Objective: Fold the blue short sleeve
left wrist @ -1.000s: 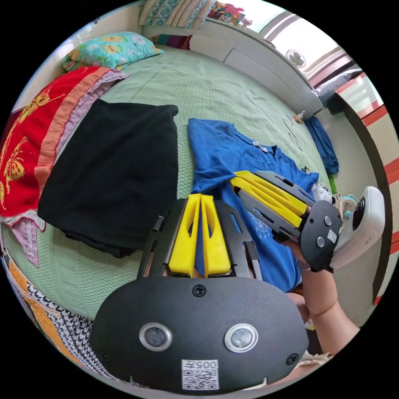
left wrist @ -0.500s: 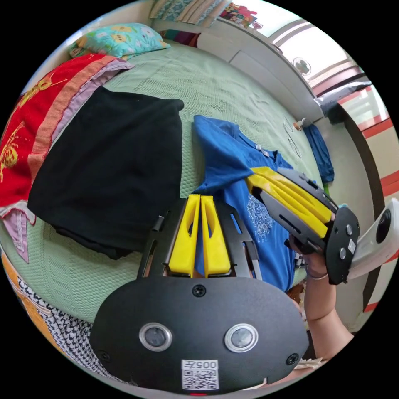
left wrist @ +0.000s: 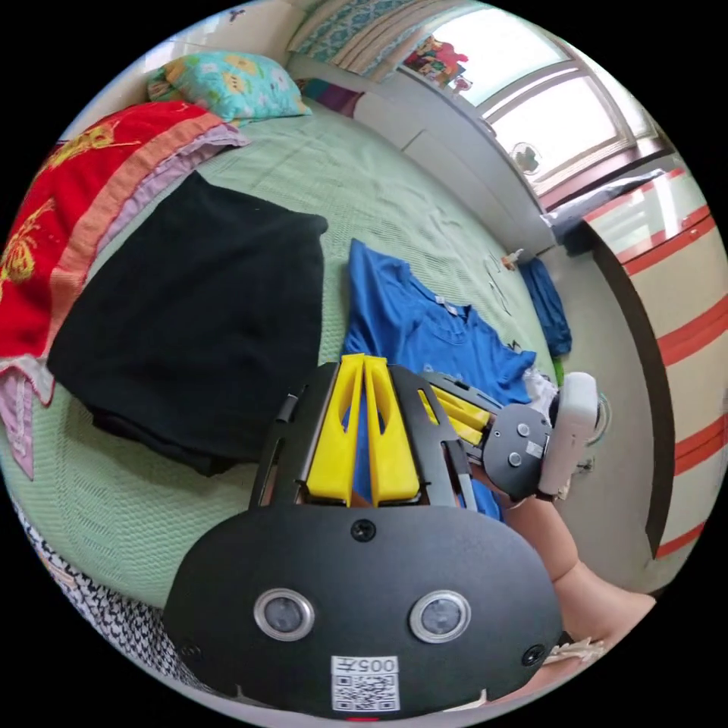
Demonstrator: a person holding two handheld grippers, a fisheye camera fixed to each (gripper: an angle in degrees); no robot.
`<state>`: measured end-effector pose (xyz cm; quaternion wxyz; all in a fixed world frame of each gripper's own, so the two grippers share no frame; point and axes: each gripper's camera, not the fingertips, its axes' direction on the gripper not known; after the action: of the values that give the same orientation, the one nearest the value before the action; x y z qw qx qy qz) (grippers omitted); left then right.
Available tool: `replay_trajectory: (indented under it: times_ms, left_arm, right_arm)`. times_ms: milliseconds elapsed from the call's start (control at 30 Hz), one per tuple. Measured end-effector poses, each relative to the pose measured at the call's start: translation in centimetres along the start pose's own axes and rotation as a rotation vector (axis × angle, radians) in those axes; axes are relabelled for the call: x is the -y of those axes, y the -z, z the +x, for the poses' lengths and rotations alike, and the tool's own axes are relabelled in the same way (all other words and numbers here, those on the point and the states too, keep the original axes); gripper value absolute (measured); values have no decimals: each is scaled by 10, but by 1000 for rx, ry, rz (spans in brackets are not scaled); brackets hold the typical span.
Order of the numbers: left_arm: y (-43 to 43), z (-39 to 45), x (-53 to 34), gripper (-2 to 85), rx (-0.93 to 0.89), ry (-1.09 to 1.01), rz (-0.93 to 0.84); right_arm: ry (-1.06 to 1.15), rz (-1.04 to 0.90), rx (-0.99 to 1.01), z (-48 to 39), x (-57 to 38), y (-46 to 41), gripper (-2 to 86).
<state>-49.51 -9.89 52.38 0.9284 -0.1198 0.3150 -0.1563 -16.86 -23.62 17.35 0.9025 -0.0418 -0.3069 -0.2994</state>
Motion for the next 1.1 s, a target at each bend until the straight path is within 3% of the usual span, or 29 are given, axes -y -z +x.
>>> replay_trajectory:
  times_ms: [100,200,367,467,633,833,900,1033,1100]
  left_arm:
    - [-11,10,2,-6,69,-1,-35]
    - [0,21,-3,-7,26,14,15]
    - [11,40,-12,-7,11,17,106]
    - [-8,52,-9,-7,-26,16,37]
    - [-26,83,-14,-6,227,29,-49]
    - [-13,141,-35,-3,436,-2,-8]
    - [2,174,-52,1,482,-29,78]
    - [5,233,-76,2,360,-137,150]
    - [-14,285,-89,1,199,-260,118]
  right_arm:
    - [29,-49,73,8,-9,10,78]
    - [63,-30,41,17,-20,26,97]
    - [-126,127,13,79,-8,49,83]
    - [-222,110,20,109,8,35,40]
    - [-302,-55,-92,140,22,-17,-7]
    - [-406,-25,41,184,3,-2,-11]
    - [-420,45,41,190,-16,23,-10]
    - [-417,137,-33,196,-88,87,-8]
    - [-450,162,-95,206,-127,114,-5]
